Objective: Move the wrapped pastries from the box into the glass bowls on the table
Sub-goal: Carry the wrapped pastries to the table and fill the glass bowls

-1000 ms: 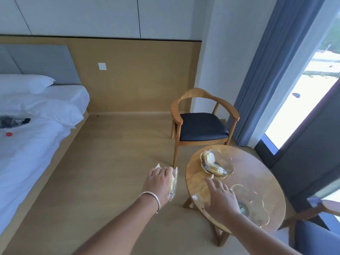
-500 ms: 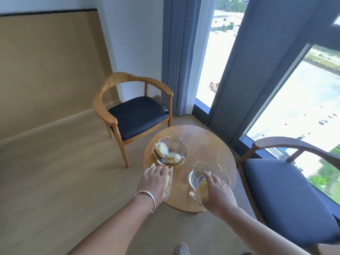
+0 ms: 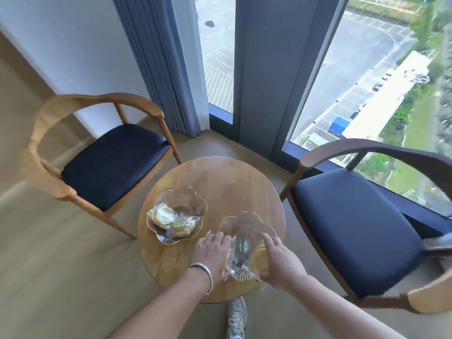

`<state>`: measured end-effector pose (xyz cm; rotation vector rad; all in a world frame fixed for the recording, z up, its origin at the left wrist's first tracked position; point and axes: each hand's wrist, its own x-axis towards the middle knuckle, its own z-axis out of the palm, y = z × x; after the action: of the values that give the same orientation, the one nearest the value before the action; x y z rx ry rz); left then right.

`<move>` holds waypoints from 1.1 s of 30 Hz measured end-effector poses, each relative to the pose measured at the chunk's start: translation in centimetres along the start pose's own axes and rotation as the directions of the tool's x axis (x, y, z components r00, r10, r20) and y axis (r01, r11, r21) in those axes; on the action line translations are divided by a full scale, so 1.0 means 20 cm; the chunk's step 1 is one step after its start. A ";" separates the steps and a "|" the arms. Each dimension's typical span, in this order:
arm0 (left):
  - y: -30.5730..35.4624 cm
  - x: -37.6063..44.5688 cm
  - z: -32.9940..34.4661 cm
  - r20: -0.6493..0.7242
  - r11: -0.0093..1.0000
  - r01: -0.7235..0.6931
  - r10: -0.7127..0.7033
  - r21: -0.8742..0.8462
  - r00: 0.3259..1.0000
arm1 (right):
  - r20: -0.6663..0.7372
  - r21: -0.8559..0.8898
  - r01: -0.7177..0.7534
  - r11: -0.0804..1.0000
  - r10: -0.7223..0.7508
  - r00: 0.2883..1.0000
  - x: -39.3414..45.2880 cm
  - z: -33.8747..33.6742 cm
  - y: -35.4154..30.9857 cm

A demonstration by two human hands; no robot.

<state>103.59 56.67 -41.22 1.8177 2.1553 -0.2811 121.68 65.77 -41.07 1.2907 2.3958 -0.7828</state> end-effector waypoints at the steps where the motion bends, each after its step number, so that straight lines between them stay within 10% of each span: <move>1: 0.01 0.04 0.02 0.026 1.000 -0.005 0.005 0.001 1.000 | 0.025 0.002 0.012 1.000 -0.012 1.000 0.04 0.01 0.02; 33: 0.07 0.55 0.59 0.271 0.987 -0.145 0.160 -0.075 0.949 | 0.268 -0.091 0.153 0.984 -0.123 0.956 0.68 0.43 0.19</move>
<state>104.53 63.00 -56.15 1.7845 1.8059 -0.4105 117.53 71.31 -56.06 0.9216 2.2968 -0.7915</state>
